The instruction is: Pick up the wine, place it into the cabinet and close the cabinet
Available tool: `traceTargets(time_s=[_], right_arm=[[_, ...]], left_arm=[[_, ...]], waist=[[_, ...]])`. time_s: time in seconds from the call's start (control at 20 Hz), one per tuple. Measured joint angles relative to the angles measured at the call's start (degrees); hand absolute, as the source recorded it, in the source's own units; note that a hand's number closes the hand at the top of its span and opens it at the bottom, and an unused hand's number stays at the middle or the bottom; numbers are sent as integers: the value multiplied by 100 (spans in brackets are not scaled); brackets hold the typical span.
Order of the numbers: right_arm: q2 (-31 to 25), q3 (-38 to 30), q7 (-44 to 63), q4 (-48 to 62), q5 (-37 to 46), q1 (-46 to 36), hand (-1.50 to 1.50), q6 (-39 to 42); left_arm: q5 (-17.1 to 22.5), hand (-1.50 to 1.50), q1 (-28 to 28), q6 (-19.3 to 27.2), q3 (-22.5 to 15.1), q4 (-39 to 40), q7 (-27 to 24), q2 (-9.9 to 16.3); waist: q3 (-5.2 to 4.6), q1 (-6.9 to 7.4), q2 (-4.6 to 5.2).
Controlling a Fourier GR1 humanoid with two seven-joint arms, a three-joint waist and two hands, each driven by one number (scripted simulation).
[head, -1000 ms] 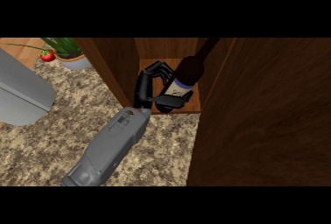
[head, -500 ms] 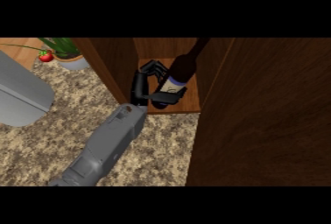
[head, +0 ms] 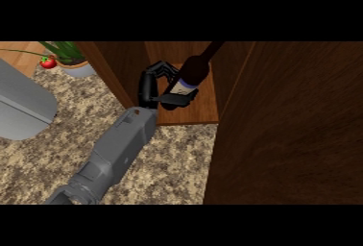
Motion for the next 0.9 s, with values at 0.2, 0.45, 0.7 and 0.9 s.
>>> traceTargets(time_s=[0.2, 0.45, 0.7, 0.9], right_arm=[[24, -28, -55, 26, -19, 17, -150, 27], [85, 39, -120, 19, -35, 117, -150, 65], [92, 37, -173, 65, -71, 5, -150, 107], [154, 112, -197, 66, -92, 4, -150, 108]], left_arm=[[65, 150, -288, -85, 175, 406, -58, 11], [26, 150, -649, 87, 264, 833, -72, 44], [-135, 150, -884, 420, 266, 1237, -114, 72], [-192, 150, -1010, 483, 297, 1472, -35, 127]], waist=[[0, -24, 16], [1, -64, 32], [1, -100, 52], [1, -157, 75]])
